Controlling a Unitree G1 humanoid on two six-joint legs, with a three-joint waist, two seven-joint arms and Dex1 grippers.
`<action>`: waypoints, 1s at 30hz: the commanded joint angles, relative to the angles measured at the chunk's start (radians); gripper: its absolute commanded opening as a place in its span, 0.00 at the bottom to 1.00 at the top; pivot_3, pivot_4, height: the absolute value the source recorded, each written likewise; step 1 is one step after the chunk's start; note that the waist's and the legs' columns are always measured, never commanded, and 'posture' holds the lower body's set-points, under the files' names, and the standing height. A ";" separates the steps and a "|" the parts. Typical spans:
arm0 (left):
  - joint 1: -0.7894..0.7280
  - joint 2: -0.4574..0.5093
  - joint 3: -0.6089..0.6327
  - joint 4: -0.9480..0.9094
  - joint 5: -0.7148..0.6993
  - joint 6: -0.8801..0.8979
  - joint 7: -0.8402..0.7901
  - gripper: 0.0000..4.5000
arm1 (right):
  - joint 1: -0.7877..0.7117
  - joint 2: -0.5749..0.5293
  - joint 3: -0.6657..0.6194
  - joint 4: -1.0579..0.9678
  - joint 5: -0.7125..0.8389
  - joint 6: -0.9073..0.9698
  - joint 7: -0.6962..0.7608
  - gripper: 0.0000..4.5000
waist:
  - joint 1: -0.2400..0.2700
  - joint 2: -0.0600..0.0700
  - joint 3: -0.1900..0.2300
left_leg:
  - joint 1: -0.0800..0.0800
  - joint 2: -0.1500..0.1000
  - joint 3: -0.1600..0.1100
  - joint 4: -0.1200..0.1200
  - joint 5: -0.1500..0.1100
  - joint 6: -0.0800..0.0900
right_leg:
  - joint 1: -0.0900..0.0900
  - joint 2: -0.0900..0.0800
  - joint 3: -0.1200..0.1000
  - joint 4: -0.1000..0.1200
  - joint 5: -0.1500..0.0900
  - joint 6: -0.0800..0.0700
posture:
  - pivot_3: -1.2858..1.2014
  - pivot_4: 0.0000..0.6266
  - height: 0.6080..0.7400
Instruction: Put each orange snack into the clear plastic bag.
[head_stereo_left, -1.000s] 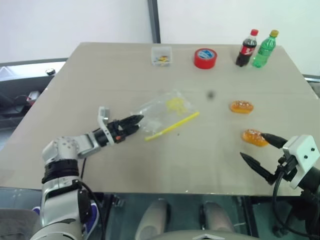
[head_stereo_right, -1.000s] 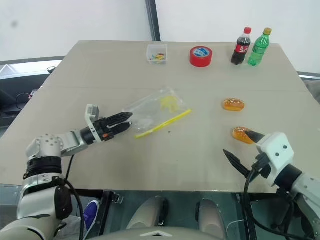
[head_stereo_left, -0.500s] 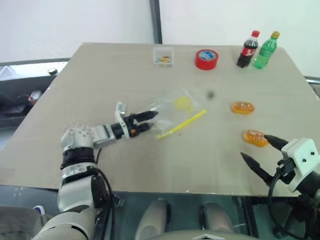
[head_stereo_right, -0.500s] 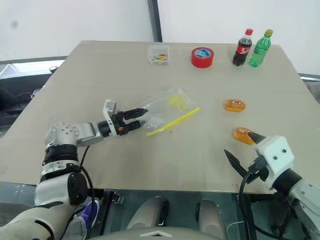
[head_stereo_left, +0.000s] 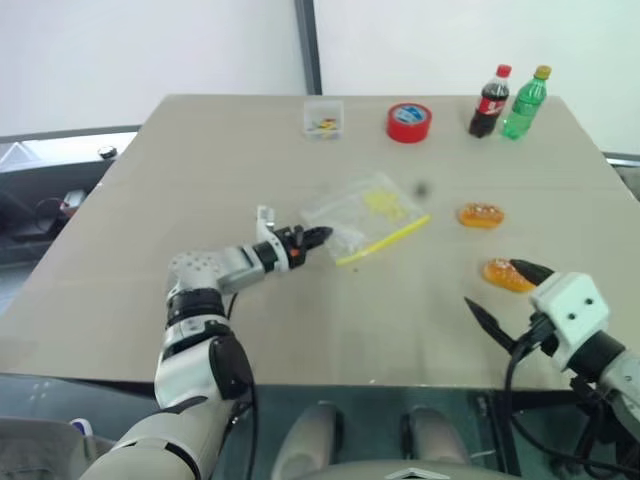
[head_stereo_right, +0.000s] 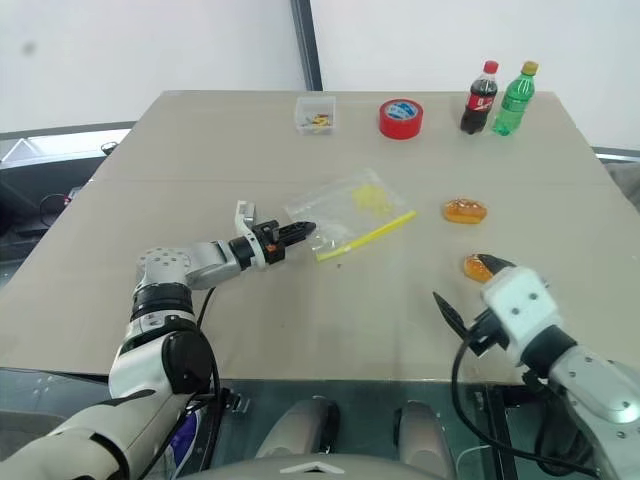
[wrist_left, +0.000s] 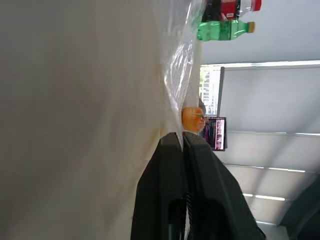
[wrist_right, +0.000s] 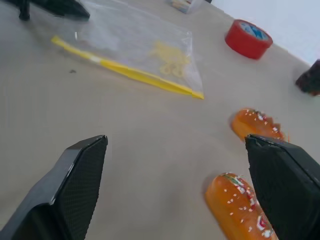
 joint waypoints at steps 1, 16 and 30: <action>-0.026 -0.022 0.067 0.004 -0.055 0.107 0.077 0.01 | -0.116 0.005 0.173 0.098 -0.219 -0.082 -0.069 1.00 | -0.007 -0.007 0.004 | -0.001 0.000 0.000 0.000 0.001 -0.001 | -0.001 0.000 0.000 0.000 0.000 0.000 | 0.52 0.24 1.00; -0.106 -0.037 0.290 -0.076 -0.203 0.256 0.342 0.01 | -0.686 0.271 0.552 0.860 -0.712 -0.318 -0.279 1.00 | -0.022 -0.016 0.010 | -0.019 0.000 -0.004 -0.002 0.006 -0.009 | -0.019 -0.001 -0.001 0.002 0.003 -0.006 | 0.52 0.24 1.00; -0.066 -0.094 0.321 -0.206 -0.548 0.247 0.651 0.00 | -0.851 0.396 0.538 1.191 -0.694 -0.527 -0.302 0.15 | -0.029 -0.016 0.010 | -0.018 0.000 -0.003 -0.002 0.006 -0.010 | -0.019 -0.001 0.000 0.004 0.004 -0.006 | 0.52 0.24 1.00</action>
